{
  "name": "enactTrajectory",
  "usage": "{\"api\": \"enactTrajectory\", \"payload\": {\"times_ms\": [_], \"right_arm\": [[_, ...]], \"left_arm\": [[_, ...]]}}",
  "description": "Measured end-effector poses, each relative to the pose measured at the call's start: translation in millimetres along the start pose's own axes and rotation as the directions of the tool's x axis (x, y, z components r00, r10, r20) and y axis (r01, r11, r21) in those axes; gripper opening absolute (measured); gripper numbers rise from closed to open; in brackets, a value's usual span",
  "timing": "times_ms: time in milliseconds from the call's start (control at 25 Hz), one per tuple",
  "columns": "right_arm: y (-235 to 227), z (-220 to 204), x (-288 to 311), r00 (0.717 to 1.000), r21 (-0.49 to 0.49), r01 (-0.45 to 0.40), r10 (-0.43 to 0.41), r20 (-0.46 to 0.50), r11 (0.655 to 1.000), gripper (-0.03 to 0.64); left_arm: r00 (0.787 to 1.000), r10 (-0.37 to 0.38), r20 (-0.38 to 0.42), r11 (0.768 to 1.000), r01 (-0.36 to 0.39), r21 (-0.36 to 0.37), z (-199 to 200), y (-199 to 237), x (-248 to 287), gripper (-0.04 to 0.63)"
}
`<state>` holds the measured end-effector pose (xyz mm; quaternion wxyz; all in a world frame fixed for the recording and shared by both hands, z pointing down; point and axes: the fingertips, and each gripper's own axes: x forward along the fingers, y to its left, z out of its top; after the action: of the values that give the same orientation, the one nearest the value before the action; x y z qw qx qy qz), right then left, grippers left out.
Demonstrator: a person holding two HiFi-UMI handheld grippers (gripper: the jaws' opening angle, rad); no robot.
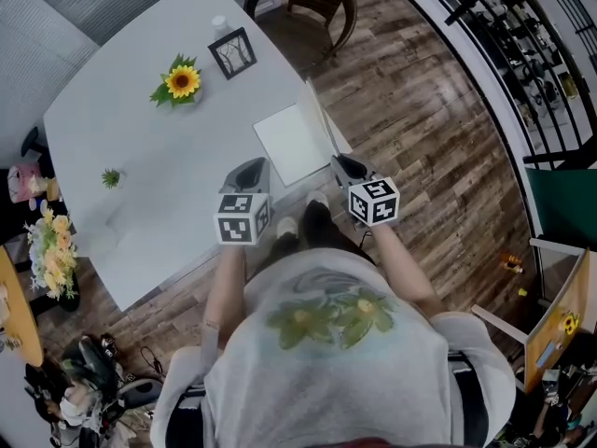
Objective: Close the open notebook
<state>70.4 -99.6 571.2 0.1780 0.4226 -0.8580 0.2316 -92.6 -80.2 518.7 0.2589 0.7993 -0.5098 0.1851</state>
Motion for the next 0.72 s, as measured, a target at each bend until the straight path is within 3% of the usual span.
{"api": "enactTrajectory", "payload": {"times_ms": [720], "right_arm": [[24.5,-5.7,8.2,0.998,-0.143,-0.034,0.027,-0.049,0.989,0.046]], "left_arm": [[1.0,0.011,-0.003,1.0,-0.011,-0.022,-5.1,6.2,-5.6,0.005]]}}
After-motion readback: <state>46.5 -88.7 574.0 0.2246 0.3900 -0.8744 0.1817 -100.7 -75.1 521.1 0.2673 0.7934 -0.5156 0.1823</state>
